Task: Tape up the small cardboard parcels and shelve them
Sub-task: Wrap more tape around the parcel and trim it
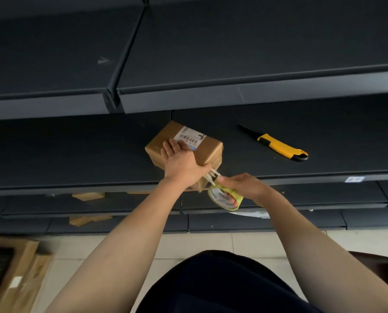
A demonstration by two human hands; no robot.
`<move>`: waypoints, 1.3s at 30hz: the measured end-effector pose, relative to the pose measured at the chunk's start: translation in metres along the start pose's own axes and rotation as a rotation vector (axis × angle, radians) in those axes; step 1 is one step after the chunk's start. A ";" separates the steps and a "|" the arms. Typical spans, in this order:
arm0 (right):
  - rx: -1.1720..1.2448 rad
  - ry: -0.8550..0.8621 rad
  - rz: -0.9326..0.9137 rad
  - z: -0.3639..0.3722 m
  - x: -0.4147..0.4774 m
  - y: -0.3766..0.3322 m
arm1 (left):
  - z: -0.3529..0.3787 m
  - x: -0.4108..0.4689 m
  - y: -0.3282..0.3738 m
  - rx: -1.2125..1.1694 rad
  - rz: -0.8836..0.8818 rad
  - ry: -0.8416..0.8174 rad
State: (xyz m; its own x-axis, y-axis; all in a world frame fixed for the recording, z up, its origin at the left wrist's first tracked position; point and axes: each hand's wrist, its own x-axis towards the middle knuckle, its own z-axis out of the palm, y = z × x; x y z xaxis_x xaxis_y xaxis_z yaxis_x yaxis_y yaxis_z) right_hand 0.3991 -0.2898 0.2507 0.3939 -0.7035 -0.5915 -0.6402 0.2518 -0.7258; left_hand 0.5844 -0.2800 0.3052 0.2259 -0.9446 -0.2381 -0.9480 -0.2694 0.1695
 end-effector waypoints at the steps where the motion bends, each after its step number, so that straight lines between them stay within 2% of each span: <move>1: 0.077 -0.017 -0.025 -0.002 -0.006 -0.003 | -0.005 0.000 -0.001 -0.056 0.003 -0.017; 6: 0.190 -0.089 -0.167 -0.033 -0.040 -0.045 | -0.038 -0.002 -0.011 -0.364 0.036 -0.111; 10: 0.300 -0.271 -0.286 -0.060 -0.069 -0.088 | -0.057 0.001 -0.026 -0.750 0.043 -0.233; 12: 0.337 -0.300 -0.308 -0.059 -0.076 -0.105 | -0.056 0.002 -0.028 -0.890 0.027 -0.273; 14: 0.323 -0.289 -0.299 -0.055 -0.078 -0.119 | -0.048 0.003 -0.023 -0.908 -0.005 -0.246; 17: 0.340 -0.289 -0.239 -0.049 -0.082 -0.133 | -0.043 0.001 -0.017 -0.903 -0.022 -0.114; 19: 0.366 -0.242 -0.218 -0.048 -0.083 -0.139 | -0.046 0.004 -0.021 -0.944 -0.038 -0.029; 22: 0.321 -0.155 -0.210 -0.047 -0.086 -0.144 | -0.048 0.011 -0.026 -0.927 -0.035 0.011; 26: 0.018 -0.065 -0.124 -0.052 -0.100 -0.126 | -0.051 0.022 -0.041 -0.878 -0.094 0.093; 30: -0.092 0.032 -0.053 -0.041 -0.075 -0.107 | -0.048 0.030 -0.057 -0.950 -0.145 0.120; 36: -0.048 -0.030 0.059 -0.010 -0.025 -0.084 | -0.047 0.034 -0.057 -0.992 -0.175 0.141; 39: -0.077 -0.036 0.046 -0.007 -0.013 -0.087 | -0.047 0.031 -0.053 -0.821 -0.103 0.246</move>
State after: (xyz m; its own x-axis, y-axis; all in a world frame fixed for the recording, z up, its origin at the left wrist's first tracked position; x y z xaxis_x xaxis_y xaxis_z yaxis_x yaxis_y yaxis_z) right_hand 0.4452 -0.3071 0.3240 0.3856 -0.6673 -0.6372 -0.7065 0.2307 -0.6691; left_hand 0.6518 -0.3042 0.3340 0.4338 -0.8962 -0.0928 -0.4795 -0.3169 0.8184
